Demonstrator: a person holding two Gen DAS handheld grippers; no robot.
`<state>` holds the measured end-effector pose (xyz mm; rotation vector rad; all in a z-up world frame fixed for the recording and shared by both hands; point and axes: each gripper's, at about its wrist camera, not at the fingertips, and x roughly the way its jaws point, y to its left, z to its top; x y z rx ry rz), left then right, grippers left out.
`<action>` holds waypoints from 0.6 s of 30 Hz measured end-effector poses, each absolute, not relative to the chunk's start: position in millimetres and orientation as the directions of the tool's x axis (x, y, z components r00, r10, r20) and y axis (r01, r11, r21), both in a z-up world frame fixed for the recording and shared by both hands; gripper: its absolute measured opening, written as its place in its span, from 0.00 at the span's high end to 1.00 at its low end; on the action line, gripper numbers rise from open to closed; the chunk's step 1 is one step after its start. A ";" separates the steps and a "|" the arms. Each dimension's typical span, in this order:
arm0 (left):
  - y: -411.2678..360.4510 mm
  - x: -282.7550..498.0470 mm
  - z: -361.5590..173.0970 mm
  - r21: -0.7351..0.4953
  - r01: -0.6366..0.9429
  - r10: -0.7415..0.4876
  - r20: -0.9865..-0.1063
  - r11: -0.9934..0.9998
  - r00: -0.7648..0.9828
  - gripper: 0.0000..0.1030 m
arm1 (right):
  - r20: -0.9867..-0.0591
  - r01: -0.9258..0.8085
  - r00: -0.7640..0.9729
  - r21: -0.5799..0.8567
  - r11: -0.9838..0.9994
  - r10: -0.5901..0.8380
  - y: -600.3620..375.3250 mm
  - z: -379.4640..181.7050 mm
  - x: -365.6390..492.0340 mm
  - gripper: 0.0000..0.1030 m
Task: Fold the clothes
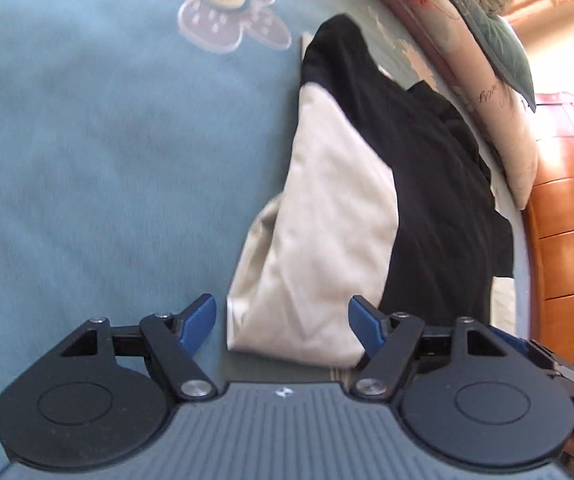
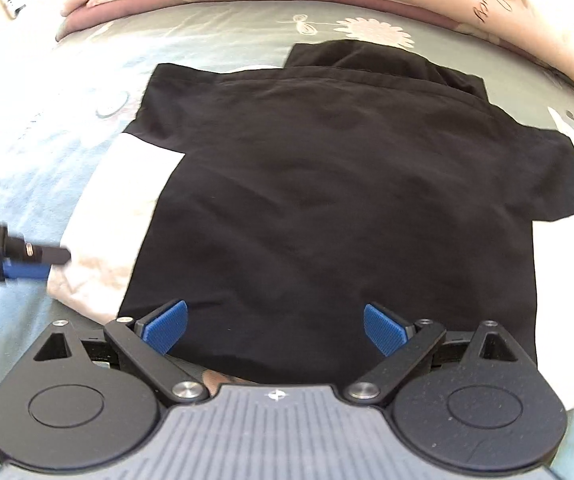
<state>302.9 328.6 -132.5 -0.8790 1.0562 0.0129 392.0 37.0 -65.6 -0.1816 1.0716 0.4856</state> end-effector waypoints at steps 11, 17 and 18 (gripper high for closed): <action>356.9 332.1 -162.9 -0.798 -0.386 -0.499 -0.595 0.463 0.630 0.26 | -0.846 -0.534 0.407 0.084 0.841 0.343 57.1 -52.3 387.9 0.05; 376.3 337.7 -168.8 -0.841 -0.328 -0.541 -0.531 0.430 0.653 0.32 | -0.818 -0.642 0.403 0.068 0.764 0.411 77.7 -49.0 382.0 0.05; 377.7 344.5 -164.1 -0.827 -0.302 -0.525 -0.542 0.475 0.656 0.32 | -0.815 -0.655 0.396 0.071 0.752 0.422 81.1 -49.7 380.8 0.05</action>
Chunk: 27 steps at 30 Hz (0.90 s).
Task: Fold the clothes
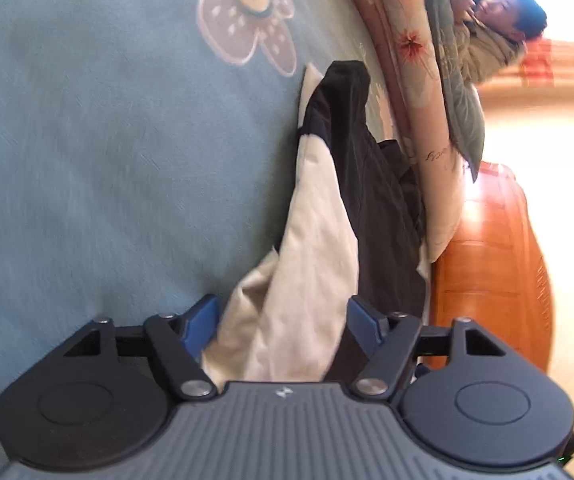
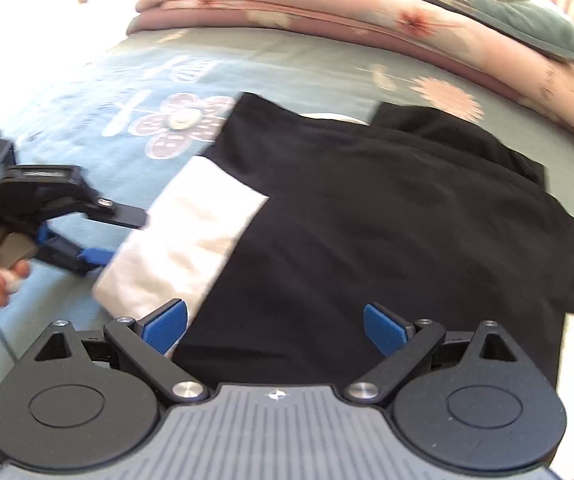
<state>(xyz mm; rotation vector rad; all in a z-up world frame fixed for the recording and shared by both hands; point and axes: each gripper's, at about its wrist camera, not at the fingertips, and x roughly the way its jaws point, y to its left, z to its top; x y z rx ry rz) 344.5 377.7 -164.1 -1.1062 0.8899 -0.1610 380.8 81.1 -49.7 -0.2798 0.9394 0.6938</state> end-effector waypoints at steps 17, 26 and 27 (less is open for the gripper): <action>367.4 376.9 -181.0 -0.877 -0.247 -0.739 -0.480 0.412 0.473 0.31 | -0.832 -0.650 0.351 0.114 0.751 0.430 95.3 -56.9 381.3 0.05; 375.5 371.9 -174.0 -0.869 -0.266 -0.735 -0.495 0.418 0.463 0.89 | -0.806 -0.767 0.367 0.019 0.641 0.464 129.3 -59.9 369.0 0.05; 373.8 373.0 -171.9 -0.860 -0.260 -0.728 -0.511 0.440 0.457 0.90 | -0.804 -0.786 0.368 0.000 0.618 0.467 136.3 -62.1 365.4 0.05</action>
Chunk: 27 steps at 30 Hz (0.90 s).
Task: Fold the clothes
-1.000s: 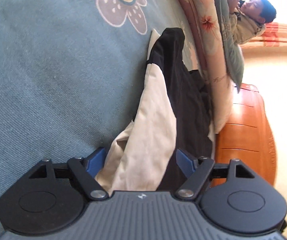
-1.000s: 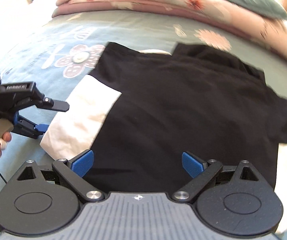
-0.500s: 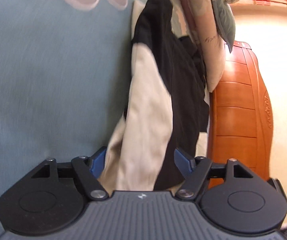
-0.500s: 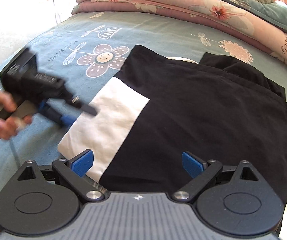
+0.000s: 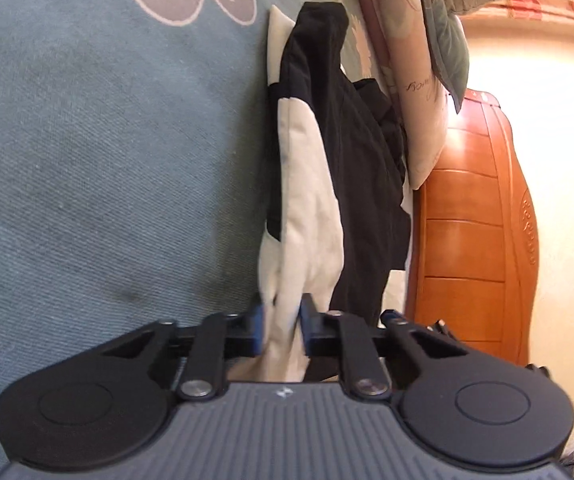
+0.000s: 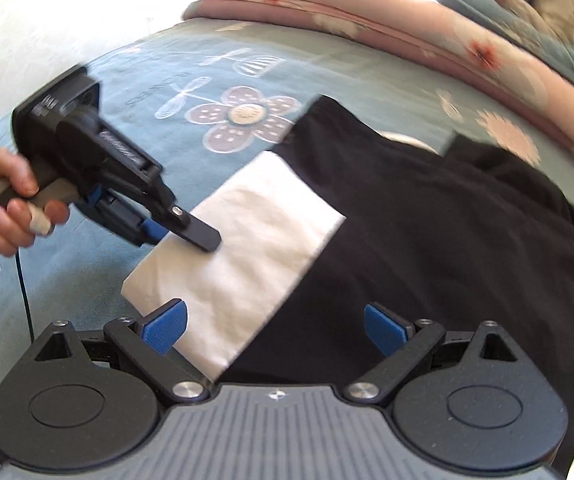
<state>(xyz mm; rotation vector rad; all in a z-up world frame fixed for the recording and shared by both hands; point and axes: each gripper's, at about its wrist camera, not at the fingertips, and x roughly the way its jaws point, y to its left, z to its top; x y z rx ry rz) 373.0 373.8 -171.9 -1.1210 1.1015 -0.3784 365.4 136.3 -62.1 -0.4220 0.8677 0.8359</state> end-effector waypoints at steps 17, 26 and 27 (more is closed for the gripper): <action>365.6 392.9 -150.4 -0.880 -0.283 -0.773 -0.471 0.381 0.426 0.82 | -0.625 -0.696 0.713 -0.574 0.431 0.320 215.0 -107.4 285.3 0.76; 363.4 405.4 -187.8 -0.909 -0.350 -0.760 -0.390 0.226 0.520 0.41 | -0.653 -0.732 0.671 -0.512 0.449 0.351 209.2 -91.2 293.7 0.87; 358.9 410.2 -189.1 -0.905 -0.348 -0.761 -0.401 0.243 0.510 0.44 | -0.653 -0.731 0.672 -0.510 0.454 0.348 208.4 -91.6 294.6 0.87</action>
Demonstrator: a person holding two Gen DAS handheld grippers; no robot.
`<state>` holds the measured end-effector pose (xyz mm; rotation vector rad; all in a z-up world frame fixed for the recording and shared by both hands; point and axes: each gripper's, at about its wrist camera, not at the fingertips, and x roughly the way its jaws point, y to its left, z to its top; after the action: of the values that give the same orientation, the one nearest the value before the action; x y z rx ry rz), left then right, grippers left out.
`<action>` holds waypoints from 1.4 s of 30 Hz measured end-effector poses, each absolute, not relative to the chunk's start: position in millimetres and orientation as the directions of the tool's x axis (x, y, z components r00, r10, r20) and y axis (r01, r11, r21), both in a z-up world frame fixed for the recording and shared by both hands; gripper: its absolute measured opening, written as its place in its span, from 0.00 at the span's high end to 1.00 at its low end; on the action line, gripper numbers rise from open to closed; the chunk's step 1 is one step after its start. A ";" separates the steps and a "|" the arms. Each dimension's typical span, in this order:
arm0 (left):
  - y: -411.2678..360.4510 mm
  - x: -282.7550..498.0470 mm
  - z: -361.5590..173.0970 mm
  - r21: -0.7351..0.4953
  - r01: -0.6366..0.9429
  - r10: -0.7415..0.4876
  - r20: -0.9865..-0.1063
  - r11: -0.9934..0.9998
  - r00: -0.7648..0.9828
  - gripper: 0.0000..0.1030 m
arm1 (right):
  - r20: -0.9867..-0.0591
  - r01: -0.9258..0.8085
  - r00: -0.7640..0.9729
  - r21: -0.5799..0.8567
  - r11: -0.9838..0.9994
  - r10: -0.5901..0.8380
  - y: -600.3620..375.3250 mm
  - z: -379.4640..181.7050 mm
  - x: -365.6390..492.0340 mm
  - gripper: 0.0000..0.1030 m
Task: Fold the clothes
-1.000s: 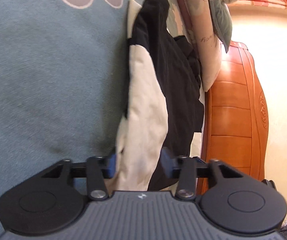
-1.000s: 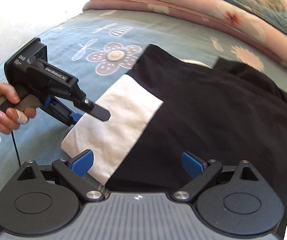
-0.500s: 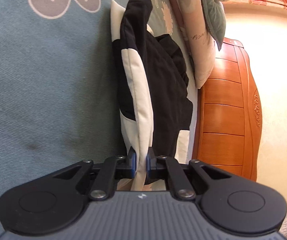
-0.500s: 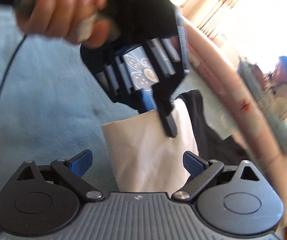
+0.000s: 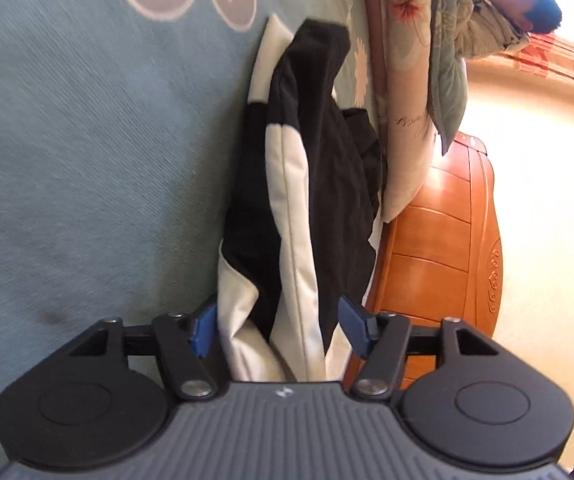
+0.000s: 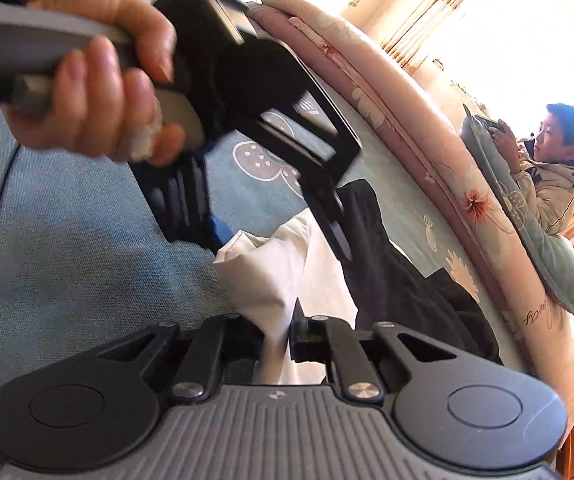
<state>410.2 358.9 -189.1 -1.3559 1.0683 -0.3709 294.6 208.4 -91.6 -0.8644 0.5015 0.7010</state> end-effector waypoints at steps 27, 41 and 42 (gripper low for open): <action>386.6 480.9 -172.1 -0.882 -0.333 -0.674 -0.470 0.333 0.570 0.35 | -0.656 -0.622 0.717 -0.447 0.643 0.237 196.9 -97.6 352.8 0.87; 346.9 545.3 -138.0 -0.694 -0.324 -0.492 -0.698 0.643 0.520 0.94 | -0.683 -0.613 0.666 -0.273 0.741 0.300 176.7 -76.3 353.2 0.88; 340.3 548.5 -125.5 -0.651 -0.316 -0.462 -0.732 0.690 0.500 0.94 | -0.684 -0.614 0.658 -0.247 0.750 0.314 173.4 -73.1 354.3 0.88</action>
<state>548.5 340.3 -125.5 -0.8465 1.0783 -0.1026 354.3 173.4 -73.1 -0.4916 0.6630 0.5500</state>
